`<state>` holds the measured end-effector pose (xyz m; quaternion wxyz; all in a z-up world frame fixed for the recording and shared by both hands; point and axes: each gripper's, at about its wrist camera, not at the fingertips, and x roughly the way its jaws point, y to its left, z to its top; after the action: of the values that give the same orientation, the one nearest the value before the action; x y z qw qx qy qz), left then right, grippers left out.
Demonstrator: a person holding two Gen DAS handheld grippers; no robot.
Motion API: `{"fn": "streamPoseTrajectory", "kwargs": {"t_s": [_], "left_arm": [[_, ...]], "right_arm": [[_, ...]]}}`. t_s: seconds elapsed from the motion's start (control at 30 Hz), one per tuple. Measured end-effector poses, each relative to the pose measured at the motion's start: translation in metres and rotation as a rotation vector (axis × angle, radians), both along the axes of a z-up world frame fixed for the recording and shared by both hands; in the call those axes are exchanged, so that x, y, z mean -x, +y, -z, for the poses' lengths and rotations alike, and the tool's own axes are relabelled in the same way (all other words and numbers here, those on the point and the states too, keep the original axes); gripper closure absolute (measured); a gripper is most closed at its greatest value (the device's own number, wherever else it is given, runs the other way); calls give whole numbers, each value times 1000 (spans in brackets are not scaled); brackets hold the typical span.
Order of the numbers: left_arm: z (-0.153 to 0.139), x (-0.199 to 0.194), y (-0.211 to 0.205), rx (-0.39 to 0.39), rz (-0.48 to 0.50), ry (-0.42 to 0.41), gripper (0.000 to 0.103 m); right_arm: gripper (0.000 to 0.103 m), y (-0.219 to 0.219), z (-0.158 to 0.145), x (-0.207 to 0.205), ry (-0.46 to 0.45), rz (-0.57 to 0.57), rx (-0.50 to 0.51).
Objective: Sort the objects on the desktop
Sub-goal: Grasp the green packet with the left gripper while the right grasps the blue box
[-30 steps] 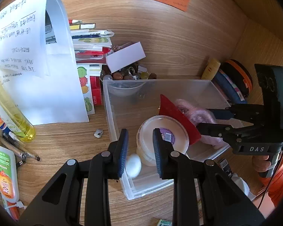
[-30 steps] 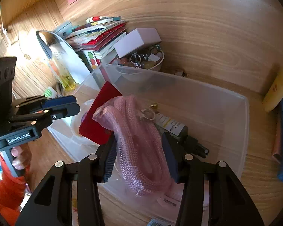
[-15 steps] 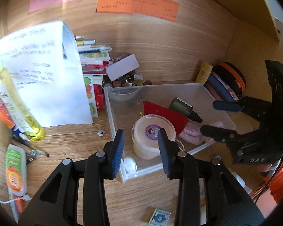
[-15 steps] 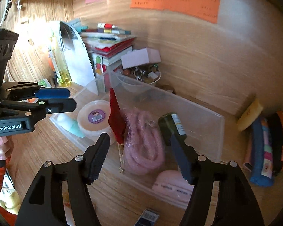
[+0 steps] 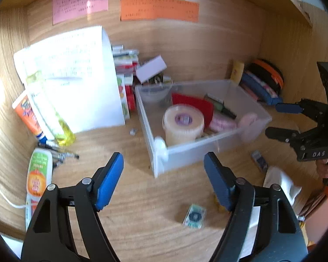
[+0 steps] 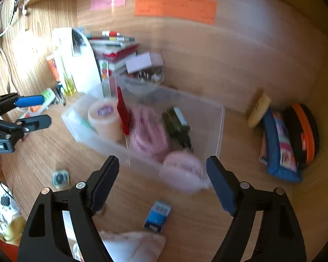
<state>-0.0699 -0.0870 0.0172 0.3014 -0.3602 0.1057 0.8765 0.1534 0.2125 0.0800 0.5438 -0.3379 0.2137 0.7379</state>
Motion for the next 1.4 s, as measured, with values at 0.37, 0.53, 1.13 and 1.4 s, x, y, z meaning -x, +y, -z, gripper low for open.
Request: {"fn": "streamPoseTrajectory", "kwargs": {"t_s": [0.37,0.53,1.13,1.4], "left_arm": [[47,-25,-11,114,27,-91,25],[66,-38,-6,153,71,-118,25],[84,-36,11,151,124,-126,47],[83,-31,8,134,89,-120,79]], "right_arm": [[21,-19,42,-8,-14,13,129],[21,-15,62,-13,-4,19,215],[63,1,83,-10,4,-30,355],[78,-1,81,6,-39,-75,320]]}}
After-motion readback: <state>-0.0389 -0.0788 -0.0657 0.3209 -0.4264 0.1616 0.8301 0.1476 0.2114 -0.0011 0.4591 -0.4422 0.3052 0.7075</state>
